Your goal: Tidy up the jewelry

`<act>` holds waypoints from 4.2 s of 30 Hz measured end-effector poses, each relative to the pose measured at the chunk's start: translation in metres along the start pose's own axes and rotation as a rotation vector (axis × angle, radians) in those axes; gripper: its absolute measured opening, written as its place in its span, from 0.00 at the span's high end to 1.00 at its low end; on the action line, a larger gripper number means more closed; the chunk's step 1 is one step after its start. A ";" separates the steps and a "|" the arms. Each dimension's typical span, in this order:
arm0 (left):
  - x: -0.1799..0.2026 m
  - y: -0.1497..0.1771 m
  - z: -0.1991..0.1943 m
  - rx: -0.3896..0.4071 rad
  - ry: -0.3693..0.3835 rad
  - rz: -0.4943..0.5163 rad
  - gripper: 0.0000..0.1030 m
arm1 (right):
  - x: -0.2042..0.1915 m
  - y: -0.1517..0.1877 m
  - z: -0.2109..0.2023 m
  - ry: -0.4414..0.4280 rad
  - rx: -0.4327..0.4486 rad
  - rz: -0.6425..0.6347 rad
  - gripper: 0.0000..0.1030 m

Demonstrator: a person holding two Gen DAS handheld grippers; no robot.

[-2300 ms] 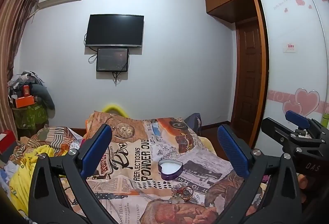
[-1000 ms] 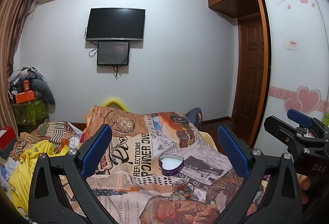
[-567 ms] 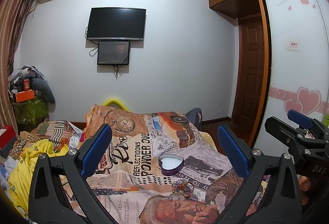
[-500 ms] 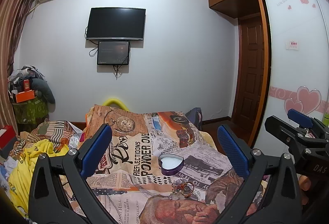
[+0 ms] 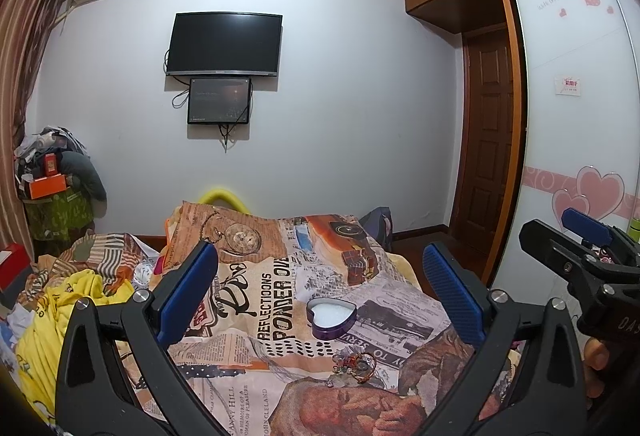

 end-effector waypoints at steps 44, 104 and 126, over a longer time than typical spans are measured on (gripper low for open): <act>-0.026 0.134 0.139 -0.510 0.067 0.016 0.31 | 0.042 0.130 0.089 0.051 -0.453 -0.048 0.00; -0.023 0.223 0.137 -0.741 0.217 -0.105 0.88 | 0.006 0.242 0.147 -0.227 -0.826 0.048 0.81; -0.024 0.181 0.149 -0.649 0.179 -0.085 0.96 | 0.022 0.177 0.144 -0.179 -0.661 0.060 0.81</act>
Point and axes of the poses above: each gripper's, at about its wrist camera, not at the fingertips, and z roughly the way its jaws point, x to its right, y to its underside, the point moved 3 cm from there along z, roughly the way its jaws point, and after that the axes turned 14 degrees about x, right-handed, at the moved point
